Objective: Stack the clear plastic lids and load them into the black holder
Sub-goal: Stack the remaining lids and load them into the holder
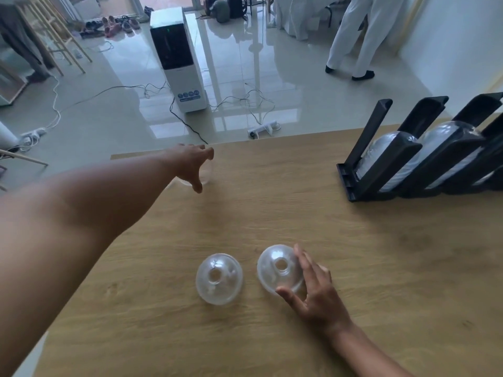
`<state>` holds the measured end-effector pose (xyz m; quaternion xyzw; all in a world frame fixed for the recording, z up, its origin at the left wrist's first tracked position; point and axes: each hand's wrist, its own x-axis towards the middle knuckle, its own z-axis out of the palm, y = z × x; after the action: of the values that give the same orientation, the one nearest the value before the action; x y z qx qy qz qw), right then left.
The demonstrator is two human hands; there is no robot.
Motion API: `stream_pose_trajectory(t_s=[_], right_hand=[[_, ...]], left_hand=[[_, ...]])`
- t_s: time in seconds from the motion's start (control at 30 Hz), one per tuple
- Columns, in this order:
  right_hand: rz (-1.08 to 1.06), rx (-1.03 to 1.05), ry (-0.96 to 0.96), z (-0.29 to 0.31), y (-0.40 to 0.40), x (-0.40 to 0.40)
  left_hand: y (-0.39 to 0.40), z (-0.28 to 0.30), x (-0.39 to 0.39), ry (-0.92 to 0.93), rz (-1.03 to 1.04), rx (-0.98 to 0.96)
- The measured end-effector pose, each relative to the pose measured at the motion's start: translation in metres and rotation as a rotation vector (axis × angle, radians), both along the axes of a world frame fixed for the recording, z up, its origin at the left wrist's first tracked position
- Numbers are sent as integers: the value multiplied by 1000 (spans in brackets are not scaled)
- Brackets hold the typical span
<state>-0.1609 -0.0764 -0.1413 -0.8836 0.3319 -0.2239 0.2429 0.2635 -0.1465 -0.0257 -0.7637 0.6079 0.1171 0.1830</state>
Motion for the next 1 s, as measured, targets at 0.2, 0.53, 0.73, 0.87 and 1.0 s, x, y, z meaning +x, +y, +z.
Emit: stream_pose_trajectory(t_s=[0.2,0.53,0.73,0.87,1.0], right_hand=[[-12,20,-23,-4,0,0],[-20,104,20,-2,1,1],[-34,115,27,-5,1,2],[-36,155,26,-6,2,1],[-9,203,48,-1,1,0]], left_hand=[[43,21,-43,403,210,-481],[211,-45,-187,846,634,-1021],[243,-98,-233,866,713,-989],[241,-104,-235,825,728,-995],[241,-106,-235,796,766,-984]])
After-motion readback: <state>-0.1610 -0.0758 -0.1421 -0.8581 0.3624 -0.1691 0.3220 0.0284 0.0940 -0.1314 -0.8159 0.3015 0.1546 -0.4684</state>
